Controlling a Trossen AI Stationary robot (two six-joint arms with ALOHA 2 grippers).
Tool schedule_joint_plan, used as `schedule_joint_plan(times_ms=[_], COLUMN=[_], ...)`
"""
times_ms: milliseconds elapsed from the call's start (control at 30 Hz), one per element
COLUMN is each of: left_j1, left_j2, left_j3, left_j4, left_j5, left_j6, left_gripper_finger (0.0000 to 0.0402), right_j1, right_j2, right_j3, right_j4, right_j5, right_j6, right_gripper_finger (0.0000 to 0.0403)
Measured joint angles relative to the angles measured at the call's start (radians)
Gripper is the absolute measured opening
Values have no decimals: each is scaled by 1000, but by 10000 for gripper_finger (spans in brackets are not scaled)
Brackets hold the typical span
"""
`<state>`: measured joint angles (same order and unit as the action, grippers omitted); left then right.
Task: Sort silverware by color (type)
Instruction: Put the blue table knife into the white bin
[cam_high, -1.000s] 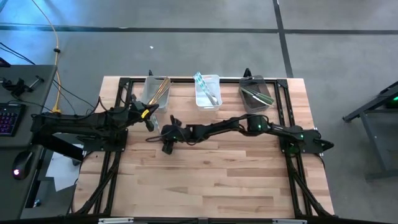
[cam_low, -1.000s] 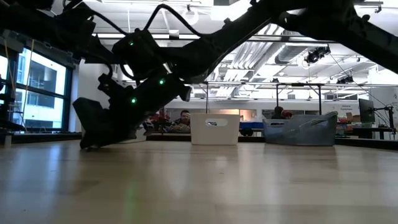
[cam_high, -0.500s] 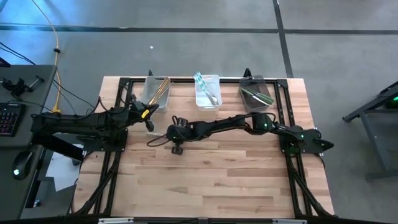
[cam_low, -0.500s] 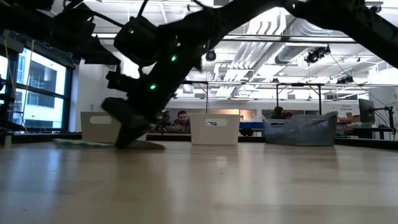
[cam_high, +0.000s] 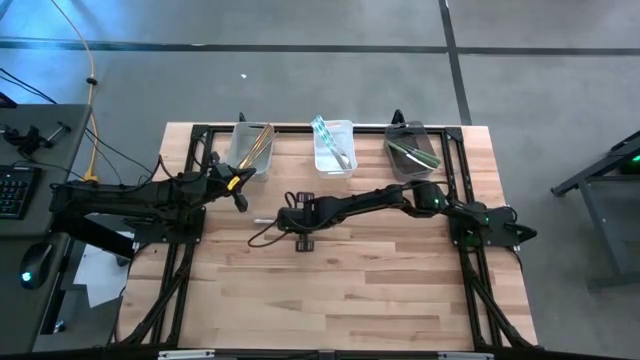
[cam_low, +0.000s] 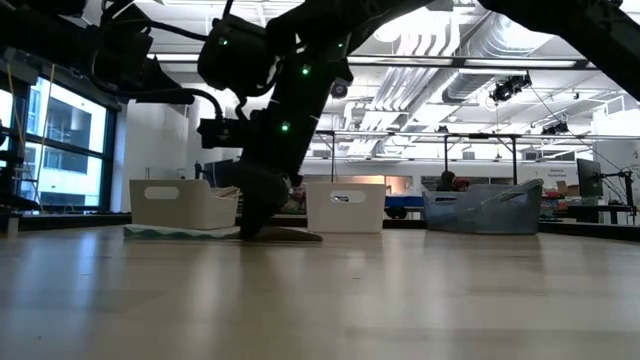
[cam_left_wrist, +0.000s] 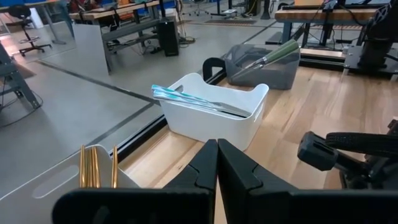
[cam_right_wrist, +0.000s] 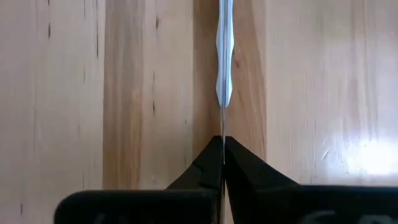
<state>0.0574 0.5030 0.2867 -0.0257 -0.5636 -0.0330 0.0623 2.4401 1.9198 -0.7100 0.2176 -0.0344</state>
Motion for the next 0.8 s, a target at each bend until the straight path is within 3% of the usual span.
schedule_joint_plan(times_ms=[300,467,633,800], left_j1=[0,0,0,0], left_j2=[0,0,0,0], left_j3=[0,0,0,0], left_j4=[0,-5,0,7], left_j5=[0,0,0,0], left_j6=[0,0,0,3], left_gripper_finger=[1,0,0,0], right_j1=[-2,-30,-81,-111], right_j2=[-106,-237,-360,-358], right_j3=[-15,-7,-7,-8], right_j4=[-131,-236,-311,-316], right_j5=[-25,61,82,-21], right_j6=[-29,-12,31,31], right_gripper_finger=[0,0,0,1])
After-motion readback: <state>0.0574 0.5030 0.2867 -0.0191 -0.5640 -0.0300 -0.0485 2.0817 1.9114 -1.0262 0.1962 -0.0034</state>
